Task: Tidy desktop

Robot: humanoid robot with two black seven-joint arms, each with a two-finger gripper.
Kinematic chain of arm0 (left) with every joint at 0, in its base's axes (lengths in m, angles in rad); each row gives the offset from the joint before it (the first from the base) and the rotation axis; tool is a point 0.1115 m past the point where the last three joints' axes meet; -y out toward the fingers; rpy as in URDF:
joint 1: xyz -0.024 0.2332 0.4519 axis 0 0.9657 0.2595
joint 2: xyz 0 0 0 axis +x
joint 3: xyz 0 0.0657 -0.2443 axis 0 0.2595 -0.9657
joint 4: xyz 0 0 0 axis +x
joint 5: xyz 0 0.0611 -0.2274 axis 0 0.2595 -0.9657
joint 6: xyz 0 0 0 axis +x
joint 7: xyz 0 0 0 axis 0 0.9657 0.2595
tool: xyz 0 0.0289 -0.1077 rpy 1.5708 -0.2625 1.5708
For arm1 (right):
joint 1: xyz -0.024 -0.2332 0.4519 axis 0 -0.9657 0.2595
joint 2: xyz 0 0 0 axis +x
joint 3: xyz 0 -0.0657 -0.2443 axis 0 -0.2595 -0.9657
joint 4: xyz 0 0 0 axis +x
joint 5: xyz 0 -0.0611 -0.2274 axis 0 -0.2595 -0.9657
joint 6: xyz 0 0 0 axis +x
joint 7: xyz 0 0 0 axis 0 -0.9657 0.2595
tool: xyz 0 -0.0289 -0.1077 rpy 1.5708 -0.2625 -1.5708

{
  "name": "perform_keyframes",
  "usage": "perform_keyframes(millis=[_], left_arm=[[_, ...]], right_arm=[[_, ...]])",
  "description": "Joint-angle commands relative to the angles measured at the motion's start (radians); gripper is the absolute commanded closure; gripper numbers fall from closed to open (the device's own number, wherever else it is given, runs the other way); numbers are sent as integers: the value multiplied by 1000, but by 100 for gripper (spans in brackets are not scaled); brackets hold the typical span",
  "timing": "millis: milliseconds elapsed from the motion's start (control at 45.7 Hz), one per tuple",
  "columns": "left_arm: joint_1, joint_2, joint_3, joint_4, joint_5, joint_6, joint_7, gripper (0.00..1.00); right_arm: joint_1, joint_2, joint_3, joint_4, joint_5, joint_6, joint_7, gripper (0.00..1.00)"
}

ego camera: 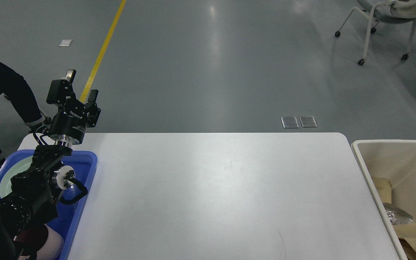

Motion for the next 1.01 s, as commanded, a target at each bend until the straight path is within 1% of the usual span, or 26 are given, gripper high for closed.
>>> perform_keyframes(millis=[0,66,219,263,328,350,503,547,591,788,876,985], left_arm=[[0,0,0,0,0,0,0,4],[0,0,0,0,0,0,0,4],[0,0,0,0,0,0,0,4],[0,0,0,0,0,0,0,4],[0,0,0,0,0,0,0,4],[0,0,0,0,0,0,0,4],[0,0,1,0,0,0,0,4],[0,0,0,0,0,0,0,4],[0,0,0,0,0,0,0,4],[0,0,0,0,0,0,0,4],[0,0,0,0,0,0,1,4],[0,0,0,0,0,0,0,4]], right_arm=[[43,54,259,-17,-1,2,43,0],[89,77,352,-13,-1,11,58,0],[184,175,478,25,-1,20,67,0],[198,204,510,38,-2,20,84,0],[211,249,555,50,-2,20,147,0],[211,270,575,52,-2,20,187,0],[200,361,696,62,-2,20,395,0],[200,382,719,65,-10,24,431,0],[200,401,734,73,-11,28,443,0],[191,435,770,151,-11,30,449,0],[168,465,817,154,-13,30,448,0],[166,488,828,153,-13,30,449,0]])
